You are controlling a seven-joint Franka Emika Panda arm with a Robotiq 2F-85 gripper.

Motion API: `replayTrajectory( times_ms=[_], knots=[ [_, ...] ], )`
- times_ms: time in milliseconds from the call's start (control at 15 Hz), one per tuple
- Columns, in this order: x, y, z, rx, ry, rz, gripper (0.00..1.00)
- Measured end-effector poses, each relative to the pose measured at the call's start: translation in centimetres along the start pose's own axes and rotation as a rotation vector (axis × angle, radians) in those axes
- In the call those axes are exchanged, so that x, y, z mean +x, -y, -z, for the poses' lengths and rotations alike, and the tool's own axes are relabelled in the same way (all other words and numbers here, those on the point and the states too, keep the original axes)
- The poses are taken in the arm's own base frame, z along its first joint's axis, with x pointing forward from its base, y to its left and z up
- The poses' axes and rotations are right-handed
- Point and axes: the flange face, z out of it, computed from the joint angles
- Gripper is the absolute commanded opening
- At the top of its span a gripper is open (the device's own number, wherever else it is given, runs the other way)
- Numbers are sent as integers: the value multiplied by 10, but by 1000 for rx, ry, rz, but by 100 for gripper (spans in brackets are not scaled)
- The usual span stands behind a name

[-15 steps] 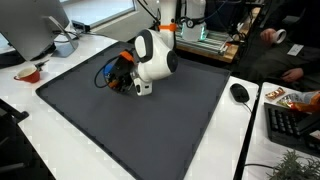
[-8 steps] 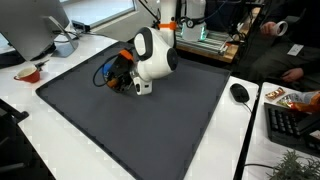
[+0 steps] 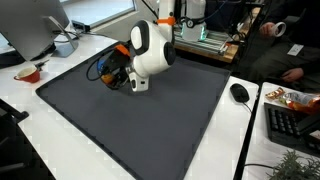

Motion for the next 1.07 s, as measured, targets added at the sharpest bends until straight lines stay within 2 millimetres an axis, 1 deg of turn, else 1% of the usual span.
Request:
replayTrajectory(
  times_ms=[267, 333, 1067],
  knots=[
    [-2, 1, -4, 4, -4, -5, 33],
    [-2, 1, -4, 3, -7, -6, 58],
    [-2, 1, -1, -3, -16, -8, 58]
  ],
)
